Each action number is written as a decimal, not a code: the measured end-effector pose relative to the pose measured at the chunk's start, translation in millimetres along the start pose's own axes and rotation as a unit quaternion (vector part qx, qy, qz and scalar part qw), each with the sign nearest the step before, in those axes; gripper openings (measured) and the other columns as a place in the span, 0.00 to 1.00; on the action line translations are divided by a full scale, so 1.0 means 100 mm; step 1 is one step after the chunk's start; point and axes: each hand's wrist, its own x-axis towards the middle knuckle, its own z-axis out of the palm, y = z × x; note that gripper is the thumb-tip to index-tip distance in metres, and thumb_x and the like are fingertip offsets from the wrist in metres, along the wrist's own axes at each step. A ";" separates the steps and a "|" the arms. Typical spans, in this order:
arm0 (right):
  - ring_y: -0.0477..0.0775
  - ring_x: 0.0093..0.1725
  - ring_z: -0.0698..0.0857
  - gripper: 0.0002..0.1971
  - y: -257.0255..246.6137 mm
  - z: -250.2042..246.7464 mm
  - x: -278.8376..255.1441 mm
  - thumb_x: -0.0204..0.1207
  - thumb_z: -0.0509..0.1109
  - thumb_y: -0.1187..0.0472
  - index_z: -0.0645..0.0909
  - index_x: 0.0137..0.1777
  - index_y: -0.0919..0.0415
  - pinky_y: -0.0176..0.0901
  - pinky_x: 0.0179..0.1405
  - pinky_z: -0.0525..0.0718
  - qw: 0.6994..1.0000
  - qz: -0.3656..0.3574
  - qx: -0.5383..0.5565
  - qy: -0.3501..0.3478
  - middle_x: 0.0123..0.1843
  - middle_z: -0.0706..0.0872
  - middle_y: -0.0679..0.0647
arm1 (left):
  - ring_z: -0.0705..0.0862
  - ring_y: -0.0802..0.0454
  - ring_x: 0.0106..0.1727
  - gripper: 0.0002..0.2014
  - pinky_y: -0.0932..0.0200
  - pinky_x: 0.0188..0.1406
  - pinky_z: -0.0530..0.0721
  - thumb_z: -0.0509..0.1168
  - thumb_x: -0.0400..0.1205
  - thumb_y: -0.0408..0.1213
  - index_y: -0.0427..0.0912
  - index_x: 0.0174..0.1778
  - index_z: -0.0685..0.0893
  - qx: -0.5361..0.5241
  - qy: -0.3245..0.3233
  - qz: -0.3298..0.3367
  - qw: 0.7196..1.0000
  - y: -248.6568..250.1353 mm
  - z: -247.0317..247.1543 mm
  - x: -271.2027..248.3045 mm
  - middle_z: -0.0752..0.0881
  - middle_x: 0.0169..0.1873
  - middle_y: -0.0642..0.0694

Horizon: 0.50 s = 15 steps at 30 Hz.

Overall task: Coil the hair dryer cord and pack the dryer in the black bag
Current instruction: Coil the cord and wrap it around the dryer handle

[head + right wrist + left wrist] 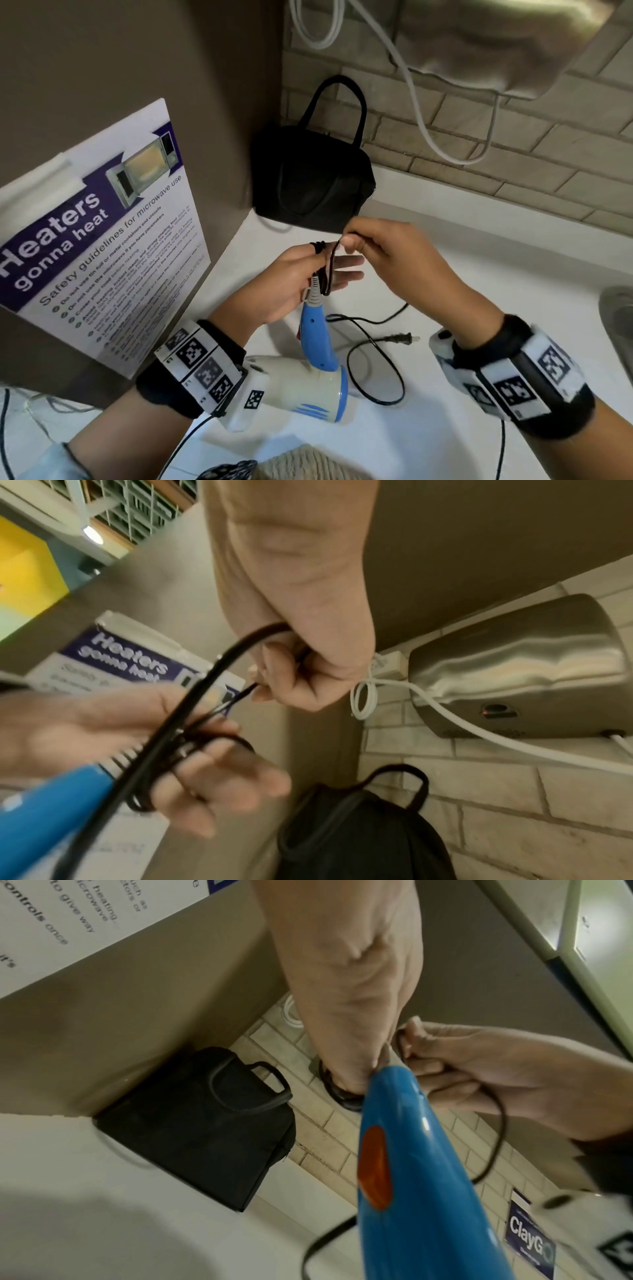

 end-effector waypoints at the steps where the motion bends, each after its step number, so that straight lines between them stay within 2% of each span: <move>1: 0.46 0.35 0.78 0.10 0.06 0.03 0.07 0.83 0.62 0.52 0.78 0.42 0.52 0.47 0.35 0.77 1.000 0.005 -0.008 0.010 0.34 0.81 0.44 | 0.88 0.39 0.59 0.15 0.49 0.66 0.82 0.51 0.89 0.34 0.35 0.66 0.78 0.002 -0.013 -0.006 1.000 0.01 0.02 -0.02 0.89 0.57 0.38; 4: 0.50 0.36 0.79 0.11 0.30 0.18 0.24 0.82 0.63 0.51 0.80 0.42 0.53 0.50 0.36 0.79 0.999 0.026 -0.030 0.027 0.36 0.84 0.50 | 0.88 0.38 0.58 0.18 0.52 0.66 0.82 0.47 0.90 0.37 0.35 0.73 0.68 0.032 -0.049 -0.023 0.998 0.00 0.05 -0.06 0.89 0.57 0.36; 7: 0.49 0.35 0.77 0.13 0.45 0.31 0.32 0.82 0.63 0.49 0.80 0.40 0.56 0.49 0.35 0.78 0.999 0.038 -0.019 0.030 0.35 0.83 0.49 | 0.90 0.39 0.51 0.20 0.55 0.62 0.83 0.45 0.90 0.39 0.33 0.76 0.65 0.058 -0.071 -0.025 0.996 -0.01 0.06 -0.07 0.91 0.50 0.35; 11: 0.48 0.36 0.78 0.16 0.48 0.36 0.35 0.82 0.62 0.48 0.81 0.40 0.58 0.45 0.35 0.75 0.999 0.029 -0.015 0.006 0.36 0.84 0.50 | 0.91 0.44 0.40 0.21 0.58 0.52 0.85 0.50 0.89 0.39 0.33 0.75 0.67 0.101 -0.079 -0.027 0.991 -0.04 0.05 -0.08 0.92 0.40 0.40; 13: 0.46 0.33 0.78 0.17 0.50 0.39 0.34 0.83 0.60 0.48 0.81 0.40 0.58 0.43 0.35 0.75 0.999 0.036 -0.008 -0.015 0.33 0.83 0.47 | 0.89 0.47 0.35 0.20 0.51 0.54 0.87 0.54 0.88 0.38 0.33 0.74 0.70 0.124 -0.088 -0.015 0.988 -0.06 0.06 -0.08 0.91 0.36 0.42; 15: 0.41 0.31 0.76 0.16 0.58 0.48 0.30 0.84 0.59 0.53 0.81 0.39 0.58 0.40 0.35 0.75 0.997 0.058 0.032 -0.042 0.30 0.80 0.44 | 0.89 0.48 0.34 0.19 0.48 0.57 0.86 0.56 0.87 0.37 0.35 0.74 0.71 0.133 -0.094 0.001 0.987 -0.08 0.08 -0.10 0.92 0.38 0.42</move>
